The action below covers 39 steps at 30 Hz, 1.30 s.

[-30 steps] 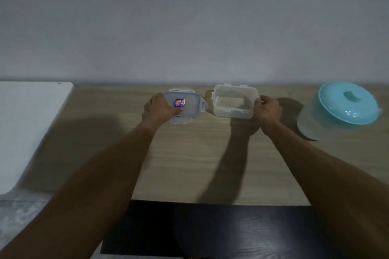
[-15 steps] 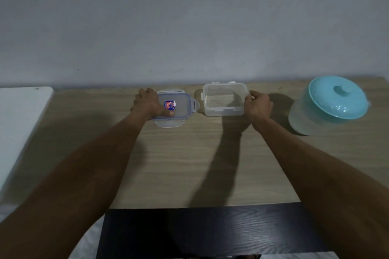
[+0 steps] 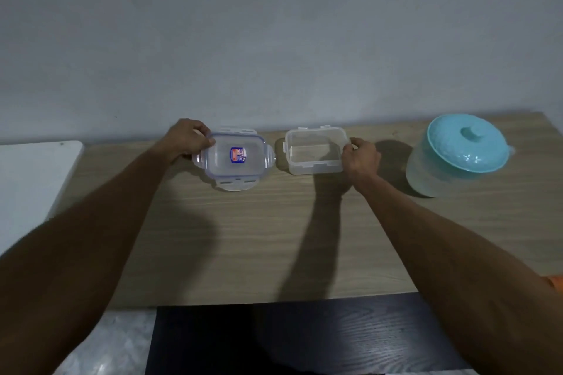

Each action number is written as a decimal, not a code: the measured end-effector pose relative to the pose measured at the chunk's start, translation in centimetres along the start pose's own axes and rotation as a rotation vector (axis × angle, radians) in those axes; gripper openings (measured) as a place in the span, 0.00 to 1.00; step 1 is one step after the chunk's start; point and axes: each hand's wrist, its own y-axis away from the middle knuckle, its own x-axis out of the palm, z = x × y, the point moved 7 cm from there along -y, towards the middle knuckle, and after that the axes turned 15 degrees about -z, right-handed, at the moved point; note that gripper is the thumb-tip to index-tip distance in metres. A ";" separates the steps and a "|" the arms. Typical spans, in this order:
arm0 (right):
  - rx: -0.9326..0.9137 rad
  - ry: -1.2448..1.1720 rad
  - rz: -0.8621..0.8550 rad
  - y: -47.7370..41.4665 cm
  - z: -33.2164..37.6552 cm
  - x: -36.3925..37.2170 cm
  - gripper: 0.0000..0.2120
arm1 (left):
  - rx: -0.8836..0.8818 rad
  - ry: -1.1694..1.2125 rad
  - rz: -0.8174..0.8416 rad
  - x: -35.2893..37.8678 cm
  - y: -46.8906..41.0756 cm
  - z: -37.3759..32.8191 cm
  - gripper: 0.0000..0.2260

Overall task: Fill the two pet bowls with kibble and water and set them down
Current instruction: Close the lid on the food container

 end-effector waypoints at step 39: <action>0.019 -0.159 0.056 -4.0 -1.4 -0.5 0.07 | -0.001 0.237 0.068 11.9 3.0 -10.9 0.16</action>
